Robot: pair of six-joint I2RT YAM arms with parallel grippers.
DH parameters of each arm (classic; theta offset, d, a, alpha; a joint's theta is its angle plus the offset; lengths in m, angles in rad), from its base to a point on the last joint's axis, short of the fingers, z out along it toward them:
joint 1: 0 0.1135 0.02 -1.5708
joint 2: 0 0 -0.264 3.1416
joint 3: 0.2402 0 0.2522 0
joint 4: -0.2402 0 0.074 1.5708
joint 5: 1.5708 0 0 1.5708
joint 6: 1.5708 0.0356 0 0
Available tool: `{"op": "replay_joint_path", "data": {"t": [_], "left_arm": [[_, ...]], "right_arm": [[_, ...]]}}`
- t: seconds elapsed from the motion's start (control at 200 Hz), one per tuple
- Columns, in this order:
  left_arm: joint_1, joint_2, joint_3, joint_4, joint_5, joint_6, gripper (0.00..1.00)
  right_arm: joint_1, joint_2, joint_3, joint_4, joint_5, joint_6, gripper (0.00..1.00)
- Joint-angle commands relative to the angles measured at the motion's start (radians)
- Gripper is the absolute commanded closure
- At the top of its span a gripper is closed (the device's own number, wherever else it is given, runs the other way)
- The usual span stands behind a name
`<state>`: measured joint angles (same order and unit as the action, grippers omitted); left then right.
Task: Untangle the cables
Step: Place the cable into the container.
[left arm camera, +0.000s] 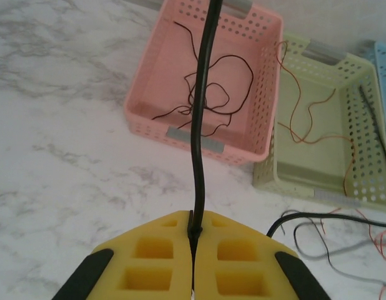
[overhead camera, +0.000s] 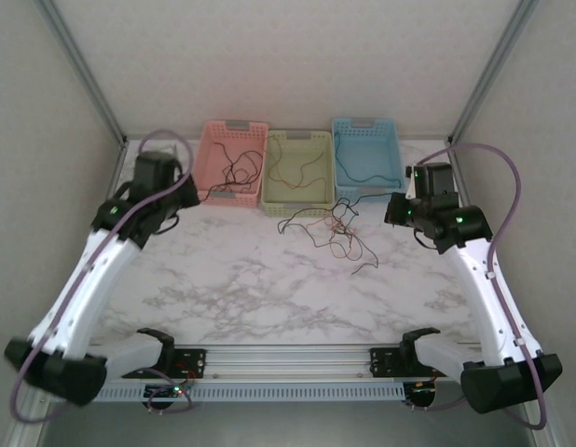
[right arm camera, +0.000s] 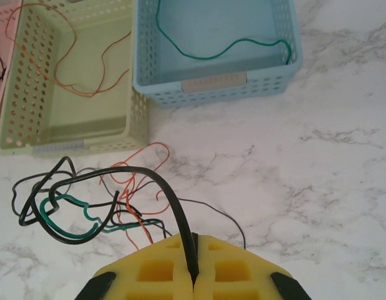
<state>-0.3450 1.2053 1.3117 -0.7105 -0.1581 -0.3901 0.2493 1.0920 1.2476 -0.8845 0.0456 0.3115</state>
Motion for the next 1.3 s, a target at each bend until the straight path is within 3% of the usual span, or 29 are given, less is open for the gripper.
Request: {"op": "replay_joint_path", "data": {"t": [0.0,0.1,0.18,0.325,0.546,0.631,0.701,0.761,0.811,0.866,1.061,1.161,1.297], "left_arm": [[0.02,0.157,0.085,0.094,-0.043,-0.04,1.0],[0.047,0.316,0.162,0.119,-0.059,-0.047,1.0],[0.066,0.425,0.226,0.114,-0.137,-0.032,1.0],[0.124,0.579,0.311,0.154,-0.105,-0.085,1.0],[0.129,0.801,0.527,0.104,-0.101,-0.11,1.0],[0.13,0.885,0.622,0.066,-0.08,-0.104,0.79],[0.13,0.94,0.686,0.03,-0.054,-0.1,0.53],[0.128,0.956,0.712,0.012,-0.05,-0.093,0.37],[0.127,0.941,0.71,0.003,-0.049,-0.093,0.26],[0.126,0.91,0.695,0.001,-0.034,-0.075,0.2],[0.099,0.602,0.475,0.068,-0.008,-0.003,0.19],[0.085,0.391,0.309,0.132,0.105,0.018,0.2],[0.03,0.162,0.114,0.151,0.346,0.065,0.24]], "right_arm": [[0.002,-0.029,-0.023,-0.015,-0.038,0.017,1.0],[0.002,-0.039,-0.027,-0.031,-0.04,0.018,1.0],[0.002,-0.049,-0.028,-0.04,-0.039,0.012,1.0],[0.003,-0.063,-0.036,-0.049,-0.046,0.003,1.0],[0.001,-0.065,-0.021,-0.073,-0.02,-0.019,1.0],[0.001,-0.067,-0.017,-0.076,-0.034,-0.019,1.0],[0.001,-0.067,-0.017,-0.076,-0.043,-0.016,1.0],[0.002,-0.07,-0.018,-0.079,-0.046,-0.016,1.0],[0.002,-0.071,-0.017,-0.082,-0.048,-0.018,1.0],[0.001,-0.078,-0.019,-0.081,-0.053,-0.024,1.0],[0.002,-0.114,-0.054,-0.027,-0.167,-0.02,1.0],[0.002,-0.121,-0.062,-0.005,-0.239,-0.01,1.0],[0.003,-0.123,-0.067,0.029,-0.336,0.007,1.0]]}}
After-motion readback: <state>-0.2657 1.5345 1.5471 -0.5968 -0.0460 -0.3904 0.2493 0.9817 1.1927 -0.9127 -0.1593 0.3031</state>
